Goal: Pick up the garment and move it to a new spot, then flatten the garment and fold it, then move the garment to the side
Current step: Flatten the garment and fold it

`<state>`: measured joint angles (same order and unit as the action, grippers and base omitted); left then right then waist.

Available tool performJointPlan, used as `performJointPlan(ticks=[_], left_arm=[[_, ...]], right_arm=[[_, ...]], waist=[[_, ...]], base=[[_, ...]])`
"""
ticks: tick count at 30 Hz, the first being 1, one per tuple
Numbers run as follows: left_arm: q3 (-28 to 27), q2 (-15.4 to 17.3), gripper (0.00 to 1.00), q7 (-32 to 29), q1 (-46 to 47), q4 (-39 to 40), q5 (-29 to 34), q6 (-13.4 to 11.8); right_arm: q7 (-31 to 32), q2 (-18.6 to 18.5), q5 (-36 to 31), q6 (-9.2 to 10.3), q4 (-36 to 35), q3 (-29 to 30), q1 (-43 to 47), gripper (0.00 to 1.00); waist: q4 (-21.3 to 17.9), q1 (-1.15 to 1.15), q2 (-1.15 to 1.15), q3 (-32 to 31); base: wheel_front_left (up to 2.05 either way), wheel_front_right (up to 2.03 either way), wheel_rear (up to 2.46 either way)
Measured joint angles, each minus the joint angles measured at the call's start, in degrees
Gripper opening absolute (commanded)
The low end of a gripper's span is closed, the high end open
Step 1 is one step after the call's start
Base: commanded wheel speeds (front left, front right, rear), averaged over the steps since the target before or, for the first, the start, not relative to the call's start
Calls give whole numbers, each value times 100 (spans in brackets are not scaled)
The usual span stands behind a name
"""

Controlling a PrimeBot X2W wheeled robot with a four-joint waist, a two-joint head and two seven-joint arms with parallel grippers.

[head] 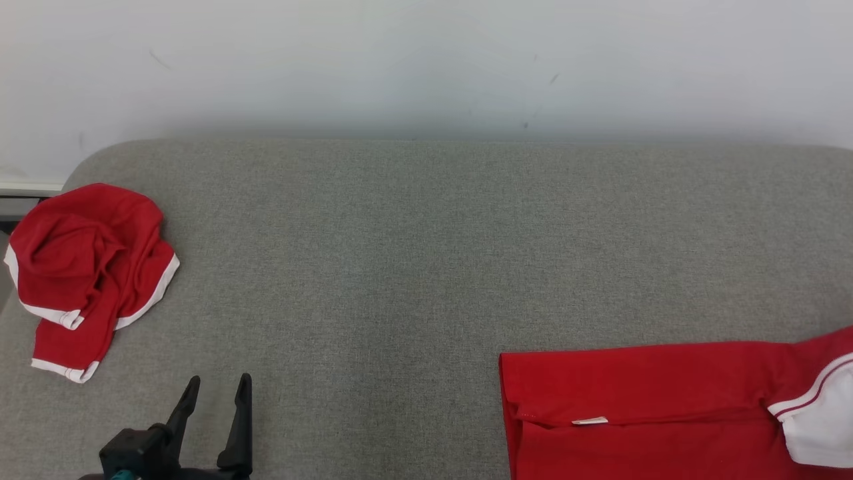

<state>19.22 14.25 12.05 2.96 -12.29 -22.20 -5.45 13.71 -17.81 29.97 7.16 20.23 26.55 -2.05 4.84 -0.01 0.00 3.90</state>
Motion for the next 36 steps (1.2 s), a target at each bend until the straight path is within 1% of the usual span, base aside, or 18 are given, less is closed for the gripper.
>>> performJointPlan(ticks=[1,2,3,6,8,11,14,16,23,27,36], left_arm=[[10,-8,100,0,1,-5,0,2],[33,-23,100,-3,3,-23,0,45],[33,-23,100,-3,3,-23,0,45],[42,-29,100,-16,25,-65,0,45],[48,-31,100,-18,75,-87,0,49],[55,-35,100,-18,106,-105,0,51],[74,-59,100,-18,107,-127,0,53],[91,-70,100,-19,108,-138,0,94],[102,-81,100,-19,109,-178,0,94],[114,-86,100,-19,110,-183,0,94],[125,-99,100,-19,111,-189,-1,94]], right_arm=[[59,65,-30,4,-123,-202,5,0],[212,238,-181,15,-349,-620,21,0],[212,238,-181,15,-349,-620,21,0],[490,506,-188,12,-673,-1183,43,0],[679,675,-180,-111,-856,-1523,44,0],[884,883,-175,-208,-1101,-1880,49,0],[1096,955,-183,-315,-1316,-2197,51,0],[1238,998,-182,-371,-1413,-2352,42,0],[1679,1287,-212,-519,-1657,-3054,-26,0],[1867,1350,-236,-522,-1653,-3332,-108,0],[2176,1358,-285,-501,-1601,-3601,-98,0]], waist=[[1,0,0,2],[1,0,0,3],[1,0,0,3],[-4,0,0,1],[-10,0,0,-4],[-23,0,0,-22],[-30,0,0,-37],[-30,0,0,-47],[-21,0,0,-73],[-6,0,0,-77],[59,0,0,-72]], base=[[0,0,0],[0,0,0],[0,0,0],[0,0,0],[0,0,0],[0,0,0],[0,0,0],[0,0,0],[0,0,0],[0,0,0],[0,0,0]])
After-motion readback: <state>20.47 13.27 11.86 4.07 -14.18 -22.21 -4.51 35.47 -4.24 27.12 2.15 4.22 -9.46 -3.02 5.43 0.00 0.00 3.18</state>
